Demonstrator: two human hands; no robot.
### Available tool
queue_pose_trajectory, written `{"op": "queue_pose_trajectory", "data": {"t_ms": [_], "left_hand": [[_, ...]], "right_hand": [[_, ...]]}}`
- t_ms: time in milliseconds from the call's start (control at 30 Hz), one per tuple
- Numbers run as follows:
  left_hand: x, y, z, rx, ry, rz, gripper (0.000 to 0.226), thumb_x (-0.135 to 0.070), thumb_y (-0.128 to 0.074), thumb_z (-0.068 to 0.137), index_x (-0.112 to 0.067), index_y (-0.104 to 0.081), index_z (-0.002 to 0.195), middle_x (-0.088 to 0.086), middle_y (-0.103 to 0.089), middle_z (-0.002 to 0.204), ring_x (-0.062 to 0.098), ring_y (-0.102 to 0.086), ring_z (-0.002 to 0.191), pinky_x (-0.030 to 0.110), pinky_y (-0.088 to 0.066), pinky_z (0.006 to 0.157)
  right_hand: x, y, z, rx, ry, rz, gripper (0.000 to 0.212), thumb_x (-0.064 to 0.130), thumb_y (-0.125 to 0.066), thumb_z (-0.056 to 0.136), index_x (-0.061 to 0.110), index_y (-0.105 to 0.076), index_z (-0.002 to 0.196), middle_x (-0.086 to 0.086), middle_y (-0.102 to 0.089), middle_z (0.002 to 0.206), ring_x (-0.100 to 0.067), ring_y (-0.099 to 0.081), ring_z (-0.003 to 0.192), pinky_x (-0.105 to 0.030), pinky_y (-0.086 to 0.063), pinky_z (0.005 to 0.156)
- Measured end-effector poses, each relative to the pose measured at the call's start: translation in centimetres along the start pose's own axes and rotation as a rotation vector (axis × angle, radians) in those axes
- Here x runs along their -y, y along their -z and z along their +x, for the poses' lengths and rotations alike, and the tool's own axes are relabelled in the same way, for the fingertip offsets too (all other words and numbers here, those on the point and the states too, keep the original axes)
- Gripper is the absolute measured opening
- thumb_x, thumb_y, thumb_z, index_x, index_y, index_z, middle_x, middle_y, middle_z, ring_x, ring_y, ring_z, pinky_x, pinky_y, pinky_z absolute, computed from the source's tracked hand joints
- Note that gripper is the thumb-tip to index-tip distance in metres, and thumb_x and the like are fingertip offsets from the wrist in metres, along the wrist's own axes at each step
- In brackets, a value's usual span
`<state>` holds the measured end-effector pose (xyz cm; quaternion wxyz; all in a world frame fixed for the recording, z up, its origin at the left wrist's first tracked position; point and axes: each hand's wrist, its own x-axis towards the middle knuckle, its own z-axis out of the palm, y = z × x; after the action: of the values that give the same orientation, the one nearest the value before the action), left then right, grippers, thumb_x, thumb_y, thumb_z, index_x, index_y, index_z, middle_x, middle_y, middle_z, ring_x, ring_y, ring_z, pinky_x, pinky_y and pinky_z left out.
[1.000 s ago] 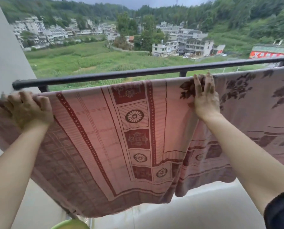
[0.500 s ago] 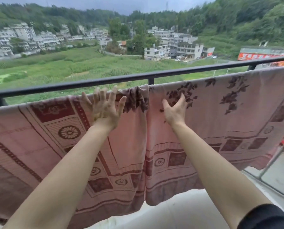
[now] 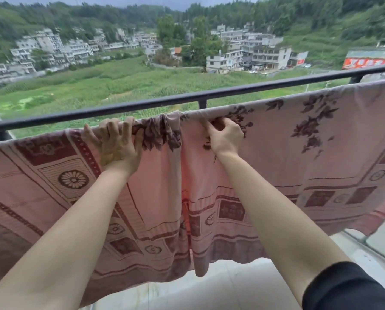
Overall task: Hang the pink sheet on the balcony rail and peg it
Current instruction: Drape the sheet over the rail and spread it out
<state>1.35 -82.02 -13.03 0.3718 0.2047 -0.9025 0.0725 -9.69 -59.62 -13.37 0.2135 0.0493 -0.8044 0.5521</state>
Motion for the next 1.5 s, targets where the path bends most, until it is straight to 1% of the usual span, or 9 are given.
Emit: {"op": "queue_pose_trajectory", "data": {"t_ms": [167,400,533,667,733,900,1067,1233,1500], "left_hand": [[0.4,0.2,-0.1,0.004,-0.015,-0.004,0.039,-0.041,-0.041,0.097,-0.023,-0.039,0.131,0.014,-0.041,0.123,0.034,-0.034,0.123,0.068,-0.001,0.113],[0.4,0.2,0.1,-0.006,-0.041,-0.023,0.039,-0.045,-0.036,0.099,-0.024,-0.039,0.132,0.014,-0.041,0.123,0.035,-0.035,0.125,0.066,0.0,0.112],[0.8,0.1,0.0,-0.019,-0.04,-0.032,0.038,-0.042,-0.036,0.099,-0.024,-0.039,0.133,0.013,-0.041,0.126,0.034,-0.034,0.127,0.066,-0.001,0.113],[0.7,0.0,-0.2,-0.045,-0.056,-0.055,0.037,-0.037,-0.036,0.099,-0.024,-0.039,0.134,0.013,-0.041,0.124,0.032,-0.031,0.126,0.065,0.001,0.112],[0.7,-0.2,-0.2,-0.061,-0.061,-0.058,0.038,-0.032,-0.038,0.098,-0.023,-0.039,0.135,0.015,-0.041,0.125,0.033,-0.031,0.126,0.065,0.001,0.112],[0.7,-0.1,-0.4,-0.033,-0.067,-0.052,0.053,-0.015,-0.049,0.085,-0.021,-0.037,0.137,0.016,-0.039,0.128,0.035,-0.028,0.127,0.065,0.003,0.112],[-0.1,0.8,-0.7,-0.011,-0.007,-0.063,0.052,-0.016,-0.053,0.08,-0.019,-0.041,0.131,0.016,-0.04,0.124,0.033,-0.029,0.127,0.065,0.004,0.112],[-4.8,1.7,0.6,-0.039,0.208,-0.178,0.052,-0.045,-0.026,0.095,-0.006,-0.056,0.11,0.019,-0.052,0.13,0.034,-0.036,0.134,0.065,0.002,0.114],[-21.2,1.9,2.3,-0.002,-0.324,-0.289,0.046,-0.035,-0.035,0.101,-0.014,-0.044,0.141,0.011,-0.045,0.147,0.028,-0.038,0.139,0.053,-0.009,0.12]], "right_hand": [[-1.0,2.3,-0.1,-0.122,0.126,-0.13,0.021,0.038,-0.06,0.093,0.021,-0.073,0.09,0.002,-0.075,0.088,-0.017,-0.065,0.085,-0.025,-0.041,0.067],[-7.0,7.0,1.3,-0.263,-0.441,-0.076,0.027,0.015,-0.049,0.09,0.005,-0.055,0.114,-0.019,-0.06,0.122,-0.038,-0.058,0.112,-0.039,-0.044,0.09],[-3.5,4.1,0.1,-0.434,0.043,-0.133,0.042,0.012,-0.051,0.082,0.009,-0.048,0.124,-0.016,-0.044,0.137,-0.031,-0.046,0.123,-0.043,-0.039,0.101],[-1.5,2.8,1.0,-0.036,0.499,-0.47,0.06,0.047,-0.039,0.101,0.026,-0.024,0.155,-0.009,-0.015,0.163,-0.027,-0.014,0.15,-0.045,-0.01,0.117],[-2.7,3.4,2.3,0.105,0.547,-0.638,0.064,0.048,-0.039,0.101,0.031,-0.013,0.157,-0.005,-0.008,0.165,-0.026,-0.003,0.152,-0.052,0.0,0.121],[-6.7,7.1,4.4,0.03,0.299,-0.824,0.092,0.016,-0.054,0.089,0.033,0.007,0.156,-0.002,0.009,0.166,-0.036,-0.003,0.151,-0.061,-0.005,0.118],[-8.7,10.3,4.3,0.18,0.107,-0.574,0.065,0.052,-0.031,0.101,0.028,-0.009,0.156,-0.018,-0.042,0.146,-0.038,-0.041,0.133,-0.052,-0.037,0.106],[-10.3,13.5,5.3,0.103,-0.143,-0.203,0.06,0.05,-0.036,0.101,0.01,-0.038,0.146,-0.017,-0.045,0.146,-0.032,-0.043,0.134,-0.041,-0.034,0.109],[-9.1,15.5,10.1,0.008,-0.123,-0.096,0.07,0.05,-0.055,0.095,0.008,-0.035,0.147,-0.014,-0.043,0.146,-0.028,-0.043,0.134,-0.036,-0.035,0.108]]}}
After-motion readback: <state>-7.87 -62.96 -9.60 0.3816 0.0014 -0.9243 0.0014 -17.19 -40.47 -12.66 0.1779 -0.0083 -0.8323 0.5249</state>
